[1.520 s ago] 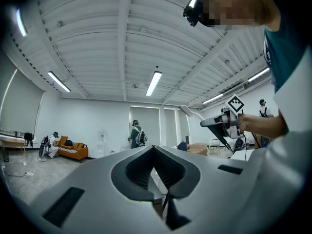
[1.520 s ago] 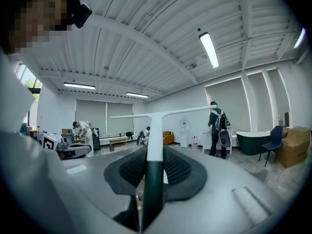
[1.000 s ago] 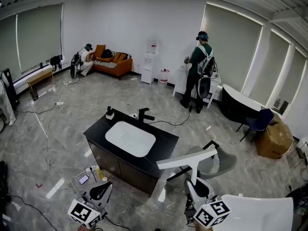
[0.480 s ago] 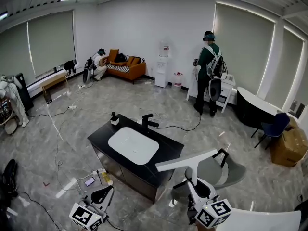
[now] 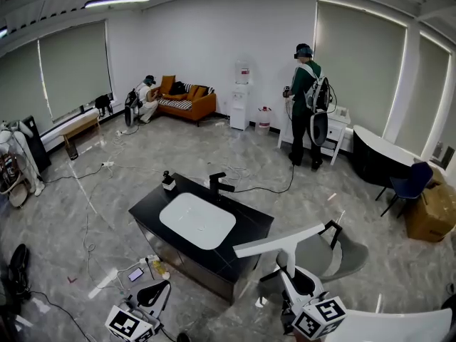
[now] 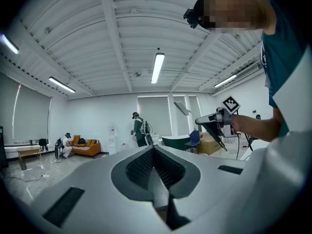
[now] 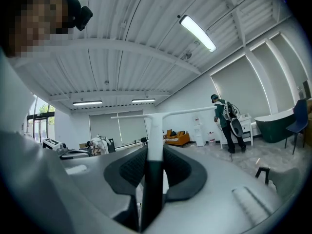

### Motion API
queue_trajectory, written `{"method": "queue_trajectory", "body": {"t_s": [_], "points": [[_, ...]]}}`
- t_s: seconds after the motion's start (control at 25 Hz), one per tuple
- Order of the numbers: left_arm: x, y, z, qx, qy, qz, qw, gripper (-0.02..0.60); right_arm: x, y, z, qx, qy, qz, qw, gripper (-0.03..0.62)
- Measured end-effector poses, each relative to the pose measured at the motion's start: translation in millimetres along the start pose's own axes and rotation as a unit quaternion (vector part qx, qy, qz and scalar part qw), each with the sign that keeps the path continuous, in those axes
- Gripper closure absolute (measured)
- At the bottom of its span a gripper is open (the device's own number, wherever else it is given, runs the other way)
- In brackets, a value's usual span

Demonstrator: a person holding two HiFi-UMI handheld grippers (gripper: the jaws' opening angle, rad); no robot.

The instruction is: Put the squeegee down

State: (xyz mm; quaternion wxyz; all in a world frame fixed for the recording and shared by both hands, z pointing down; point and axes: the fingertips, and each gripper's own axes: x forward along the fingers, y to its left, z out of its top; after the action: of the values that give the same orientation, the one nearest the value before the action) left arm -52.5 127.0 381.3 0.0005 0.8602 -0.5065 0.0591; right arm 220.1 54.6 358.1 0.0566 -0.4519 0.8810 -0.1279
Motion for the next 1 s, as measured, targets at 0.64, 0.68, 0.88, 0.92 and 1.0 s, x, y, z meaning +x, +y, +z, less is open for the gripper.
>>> {"method": "queue_trajectory", "body": {"t_s": [0.64, 0.68, 0.88, 0.92, 1.0], "points": [[63, 92, 9, -0.002, -0.031, -0.14, 0.9896, 0.577, 40, 30, 16, -0.026, -0.032, -0.132, 0.99, 0.496], [65, 97, 9, -0.002, -0.033, -0.147, 0.9885, 0.577, 43, 35, 17, -0.028, -0.033, -0.138, 0.989, 0.496], [69, 122, 10, -0.005, -0.043, -0.178, 0.9831, 0.577, 57, 55, 19, -0.038, -0.038, -0.166, 0.985, 0.496], [69, 126, 11, -0.006, -0.045, -0.183, 0.9821, 0.577, 60, 58, 19, -0.041, -0.039, -0.17, 0.984, 0.496], [69, 136, 9, -0.01, -0.049, -0.191, 0.9804, 0.577, 66, 66, 19, -0.046, -0.039, -0.177, 0.982, 0.496]]}}
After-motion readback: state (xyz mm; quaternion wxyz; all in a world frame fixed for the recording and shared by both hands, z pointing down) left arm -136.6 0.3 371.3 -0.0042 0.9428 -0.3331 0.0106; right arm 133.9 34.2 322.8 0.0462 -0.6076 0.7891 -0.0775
